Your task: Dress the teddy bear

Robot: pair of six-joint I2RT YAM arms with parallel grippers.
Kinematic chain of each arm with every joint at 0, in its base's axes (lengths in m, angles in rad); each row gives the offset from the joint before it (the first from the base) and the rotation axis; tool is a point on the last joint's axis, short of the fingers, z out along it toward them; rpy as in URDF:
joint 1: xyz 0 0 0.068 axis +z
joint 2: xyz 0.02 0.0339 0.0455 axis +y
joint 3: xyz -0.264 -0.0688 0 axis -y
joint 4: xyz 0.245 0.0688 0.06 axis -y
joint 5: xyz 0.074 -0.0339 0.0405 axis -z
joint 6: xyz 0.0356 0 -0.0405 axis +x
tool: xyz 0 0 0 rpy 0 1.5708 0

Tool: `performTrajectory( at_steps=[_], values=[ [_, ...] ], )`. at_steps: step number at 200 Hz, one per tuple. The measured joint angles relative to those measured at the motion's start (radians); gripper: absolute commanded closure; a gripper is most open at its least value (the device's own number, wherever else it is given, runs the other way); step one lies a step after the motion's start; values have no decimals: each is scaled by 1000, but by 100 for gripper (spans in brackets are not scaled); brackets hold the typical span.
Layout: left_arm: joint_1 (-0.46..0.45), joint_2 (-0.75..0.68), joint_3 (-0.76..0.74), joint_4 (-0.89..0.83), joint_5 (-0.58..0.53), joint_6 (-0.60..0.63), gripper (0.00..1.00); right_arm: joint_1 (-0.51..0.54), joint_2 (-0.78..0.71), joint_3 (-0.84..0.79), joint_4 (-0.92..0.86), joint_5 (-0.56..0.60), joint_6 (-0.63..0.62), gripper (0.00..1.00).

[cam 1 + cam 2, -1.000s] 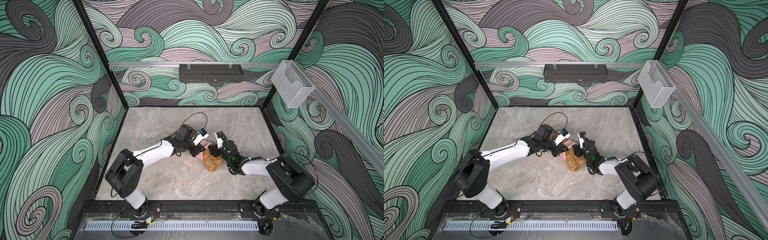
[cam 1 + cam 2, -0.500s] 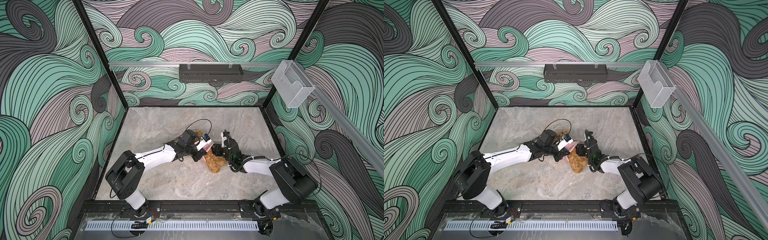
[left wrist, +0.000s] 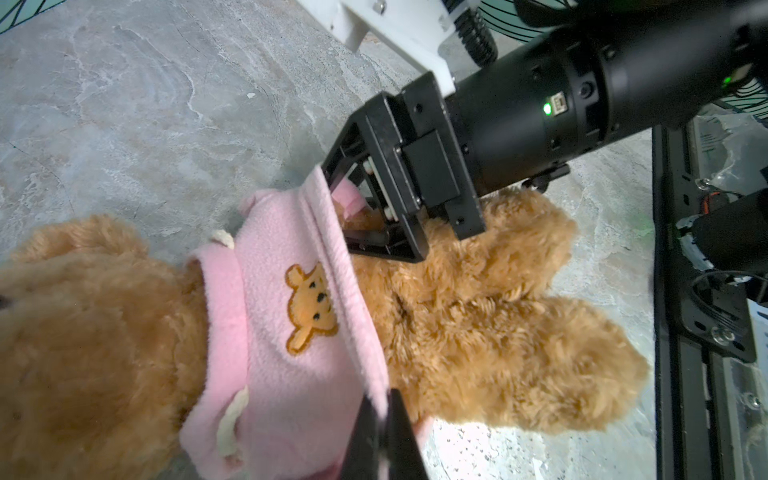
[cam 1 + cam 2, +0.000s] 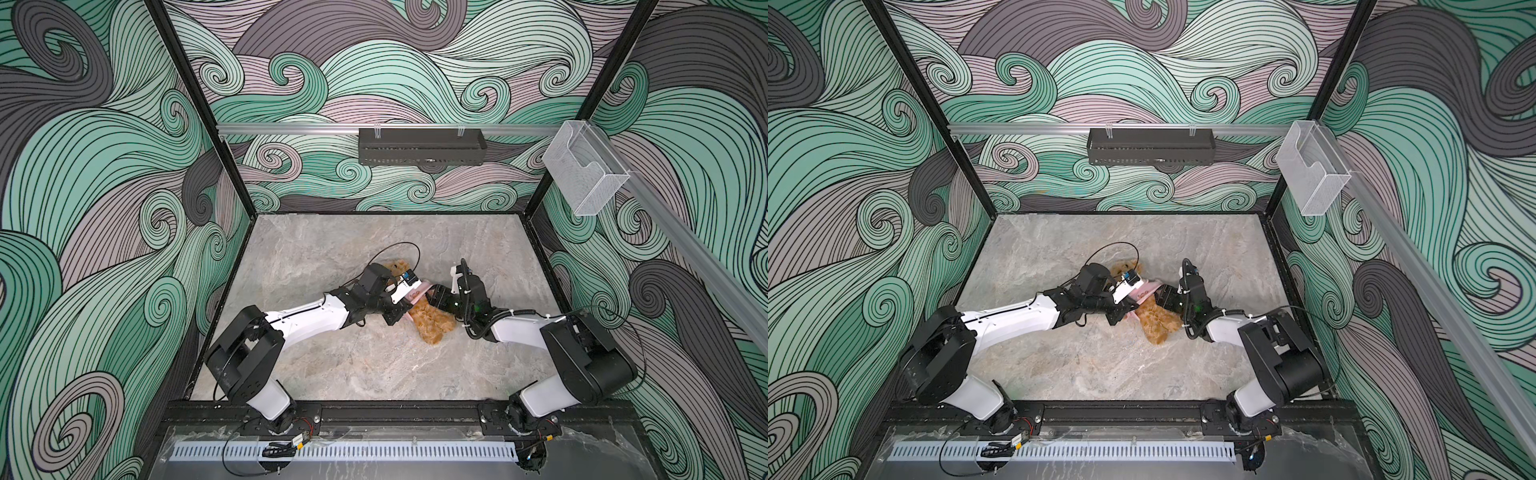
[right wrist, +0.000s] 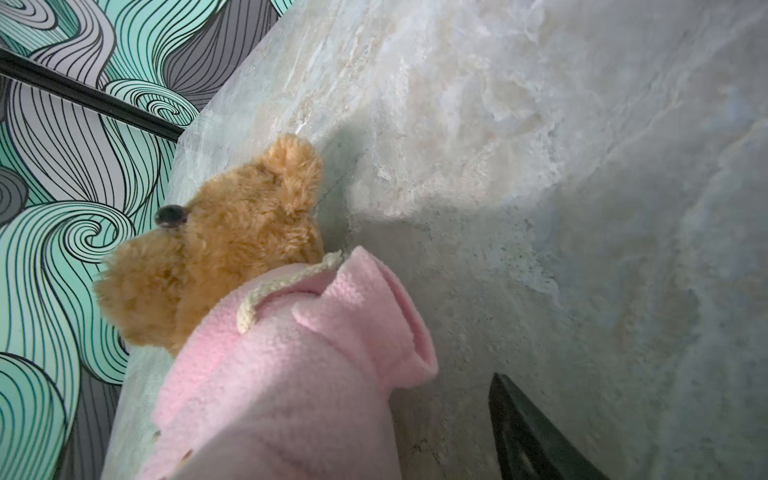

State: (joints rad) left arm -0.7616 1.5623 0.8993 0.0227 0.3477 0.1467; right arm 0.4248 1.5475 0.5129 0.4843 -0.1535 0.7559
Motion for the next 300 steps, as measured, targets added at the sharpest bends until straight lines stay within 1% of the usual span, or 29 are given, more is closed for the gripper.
performTrajectory(
  at_steps=[25, 48, 55, 76, 95, 119, 137, 182, 219, 241, 276, 283, 300],
  values=[
    [-1, 1, -8, 3, -9, 4, 100, -19, 3, -1, 14, -53, 30, 41],
    [-4, 0, -7, 3, -27, 5, 100, -28, 9, 6, 41, -102, 32, 47],
    [-7, 1, -5, 2, -36, 5, 95, -29, 13, 7, 55, -114, 31, 50],
    [-20, 1, 8, -11, -77, 1, 85, -31, 19, 7, 98, -130, 29, 54],
    [-32, 6, 30, -45, -115, -3, 73, -42, 19, 7, 134, -107, 28, 54],
    [-45, 46, 85, -71, -169, -12, 61, -34, 19, 7, 152, -88, 16, 55],
    [-53, 80, 132, -83, -192, -16, 54, -23, 19, 7, 157, -84, 13, 56],
    [-76, 134, 197, -98, -249, -19, 46, -18, 26, 7, 171, -82, 12, 57],
    [-87, 195, 251, -126, -293, -16, 42, -17, 31, 7, 172, -82, 13, 57],
    [-92, 228, 286, -136, -335, -16, 43, -13, 31, 7, 177, -82, 15, 57],
    [-92, 264, 320, -138, -432, -29, 52, -10, 31, 7, 179, -81, 15, 57],
    [-92, 269, 325, -139, -447, -31, 58, -8, 31, 7, 179, -81, 15, 57],
    [-92, 280, 329, -138, -474, -39, 80, -8, 31, 7, 179, -81, 14, 56]
  ],
)
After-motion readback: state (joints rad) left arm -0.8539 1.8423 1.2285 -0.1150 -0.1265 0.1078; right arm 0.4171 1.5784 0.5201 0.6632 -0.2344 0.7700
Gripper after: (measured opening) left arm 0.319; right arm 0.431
